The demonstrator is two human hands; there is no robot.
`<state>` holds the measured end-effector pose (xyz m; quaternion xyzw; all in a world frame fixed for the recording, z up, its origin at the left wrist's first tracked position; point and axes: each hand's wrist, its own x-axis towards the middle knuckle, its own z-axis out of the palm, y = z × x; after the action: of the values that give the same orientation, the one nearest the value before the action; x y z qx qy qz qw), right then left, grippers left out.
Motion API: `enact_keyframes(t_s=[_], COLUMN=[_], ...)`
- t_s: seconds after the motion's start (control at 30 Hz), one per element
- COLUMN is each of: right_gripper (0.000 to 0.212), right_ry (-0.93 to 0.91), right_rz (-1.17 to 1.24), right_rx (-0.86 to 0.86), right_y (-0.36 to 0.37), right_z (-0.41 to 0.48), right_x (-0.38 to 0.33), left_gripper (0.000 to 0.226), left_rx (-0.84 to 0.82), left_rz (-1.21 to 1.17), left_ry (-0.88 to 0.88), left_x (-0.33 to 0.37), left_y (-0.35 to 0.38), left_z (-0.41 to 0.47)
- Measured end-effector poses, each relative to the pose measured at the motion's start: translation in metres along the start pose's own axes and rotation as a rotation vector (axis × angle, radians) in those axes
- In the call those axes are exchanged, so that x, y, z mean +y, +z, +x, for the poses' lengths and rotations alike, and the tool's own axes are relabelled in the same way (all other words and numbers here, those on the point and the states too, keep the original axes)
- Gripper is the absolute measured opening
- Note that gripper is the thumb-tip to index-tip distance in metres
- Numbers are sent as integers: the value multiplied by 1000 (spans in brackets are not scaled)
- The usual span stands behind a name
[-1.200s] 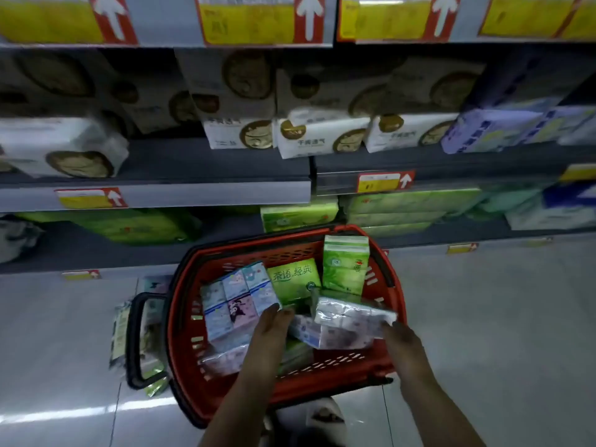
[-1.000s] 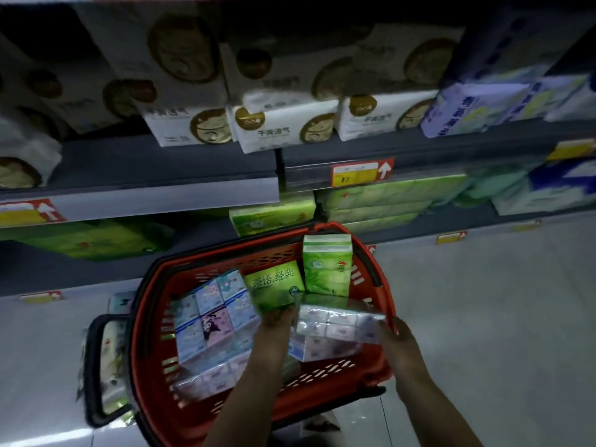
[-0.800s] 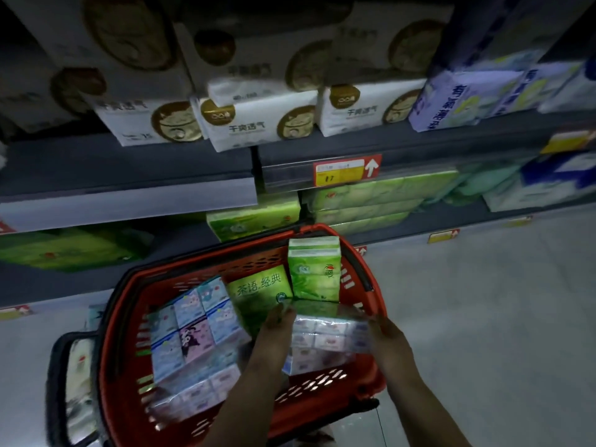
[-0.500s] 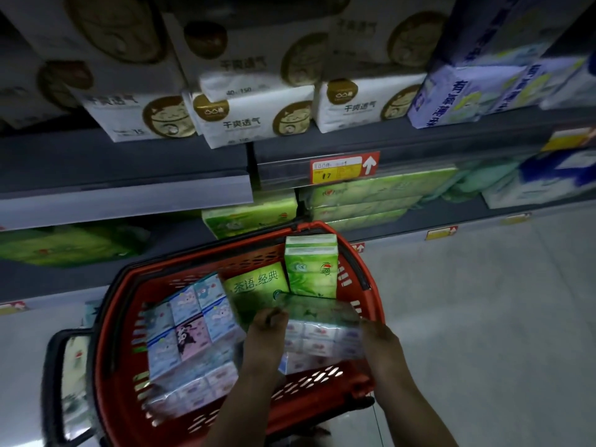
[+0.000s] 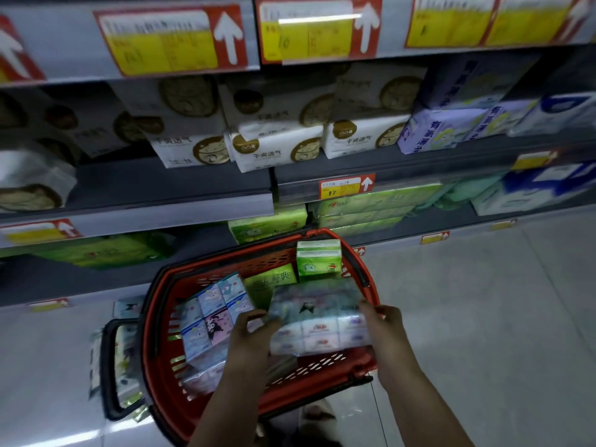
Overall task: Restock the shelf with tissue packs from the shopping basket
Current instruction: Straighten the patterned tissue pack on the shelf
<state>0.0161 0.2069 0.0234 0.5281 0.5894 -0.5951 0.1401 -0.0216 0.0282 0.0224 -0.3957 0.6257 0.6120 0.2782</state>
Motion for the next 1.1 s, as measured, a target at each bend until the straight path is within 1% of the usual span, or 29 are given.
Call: enact_keyframes(t_s=[0.1, 0.13, 0.2, 0.23, 0.27, 0.33, 0.43, 0.5, 0.57, 0.63, 0.7, 0.8, 0.9, 0.97, 1.0, 1.1], right_gripper=[40, 48, 73, 82, 85, 78, 54, 45, 48, 51, 45, 52, 63, 66, 61, 57], right_ry=[26, 34, 79, 92, 89, 88, 30, -18, -74, -121, -175, -247, -307, -335, -349, -379], right_rz=[12, 12, 18, 19, 21, 44, 73, 90, 117, 138, 162, 181, 206, 224, 236, 268], right_rx=[-29, -61, -116, -120, -124, -136, -149, -149, -162, -182, -179, -201, -223, -236, -232, -208], right_y=[2, 2, 3, 3, 2, 0, -5, -9, -12, -15, -19, -24, -32, -38, -40, -46], right_z=[-26, -36, -61, -73, -82, -105, -145, -167, -190, -213, -237, -270, -297, -315, -325, -354], right_x=[-14, -19, -32, -38, -42, -55, -84, -98, -111, -121, -132, -149, -161, -168, -173, -188], left_gripper=[20, 20, 22, 22, 22, 22, 21, 22, 23, 30, 36, 24, 18, 26, 34, 67], left_rx=[-51, -61, -60, -54, -57, -77, -118, -146, -170, -189, -206, -219, -258, -287, -295, -323], left_rz=[-85, -100, -112, -106, -108, -133, -149, -152, -151, -134, -102, -73, -70, -69, -77, -73], left_ry=[-8, -3, 30, 45, 61, 93, 113, 141, 171, 186, 191, 209, 232, 250, 262, 309], left_x=[23, 31, 46, 53, 61, 80, 107, 122, 135, 146, 157, 172, 185, 196, 203, 222], left_y=[-16, -22, -33, -38, -43, -53, -66, -75, -83, -91, -98, -106, -116, -123, -125, -130], left_z=[-35, -47, -68, -81, -94, -118, -150, -168, -184, -198, -213, -238, -265, -282, -292, -321])
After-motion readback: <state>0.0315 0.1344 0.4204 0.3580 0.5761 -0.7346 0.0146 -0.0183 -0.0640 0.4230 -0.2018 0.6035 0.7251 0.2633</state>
